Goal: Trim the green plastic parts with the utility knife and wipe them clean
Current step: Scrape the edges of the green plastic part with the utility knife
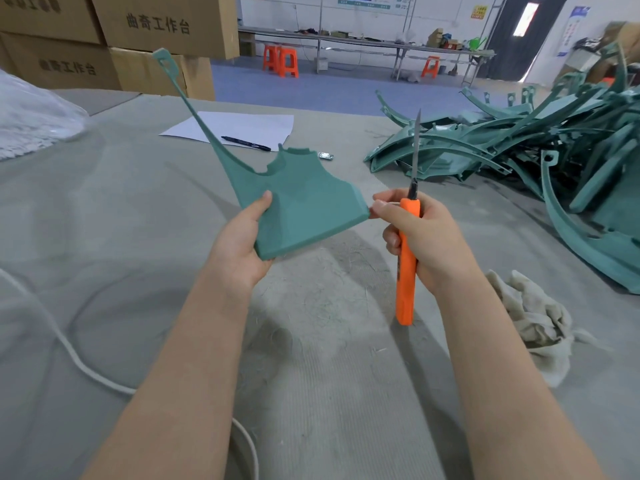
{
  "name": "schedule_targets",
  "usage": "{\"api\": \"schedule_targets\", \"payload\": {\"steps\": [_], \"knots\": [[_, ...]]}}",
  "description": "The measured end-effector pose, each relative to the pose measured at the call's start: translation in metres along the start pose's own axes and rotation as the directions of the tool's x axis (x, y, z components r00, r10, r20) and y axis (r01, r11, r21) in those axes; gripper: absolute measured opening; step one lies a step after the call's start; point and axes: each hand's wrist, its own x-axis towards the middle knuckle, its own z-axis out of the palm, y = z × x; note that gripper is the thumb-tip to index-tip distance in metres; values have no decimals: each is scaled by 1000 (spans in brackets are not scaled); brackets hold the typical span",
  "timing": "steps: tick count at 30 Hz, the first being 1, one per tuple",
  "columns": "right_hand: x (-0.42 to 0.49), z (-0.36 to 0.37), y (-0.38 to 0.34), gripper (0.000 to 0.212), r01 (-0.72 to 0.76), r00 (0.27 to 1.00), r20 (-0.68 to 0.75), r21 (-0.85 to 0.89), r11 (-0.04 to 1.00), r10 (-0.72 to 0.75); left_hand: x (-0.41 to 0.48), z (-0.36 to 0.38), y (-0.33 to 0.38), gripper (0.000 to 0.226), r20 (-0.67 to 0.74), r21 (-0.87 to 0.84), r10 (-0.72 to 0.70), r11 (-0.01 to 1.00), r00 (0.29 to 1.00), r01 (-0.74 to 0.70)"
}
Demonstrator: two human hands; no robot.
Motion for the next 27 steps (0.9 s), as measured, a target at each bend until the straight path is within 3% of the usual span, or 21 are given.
{"api": "schedule_targets", "payload": {"steps": [6,9,11,14,20,27], "knots": [[1,3,3,17,-31,999,-15,25,999,31,1,1,0,14,44,13,-2,1000,999,2],[3,0,3,5,-9,993,-119,-140,990,-8,-1,1,1,13,25,-13,0,1000,1000,0],[4,-4,6,25,-6,973,-215,-379,926,-82,-2,1,2,13,16,-28,-2,1000,1000,3],[2,-6,9,54,22,950,-268,-446,895,-157,-3,1,1,13,50,-23,-19,1000,999,20],[2,5,12,58,160,953,-161,-452,878,-257,-3,0,0,13,82,12,-57,998,995,57],[2,7,16,54,201,958,-77,-500,842,-275,-3,0,0,14,84,54,-75,996,994,71]]}}
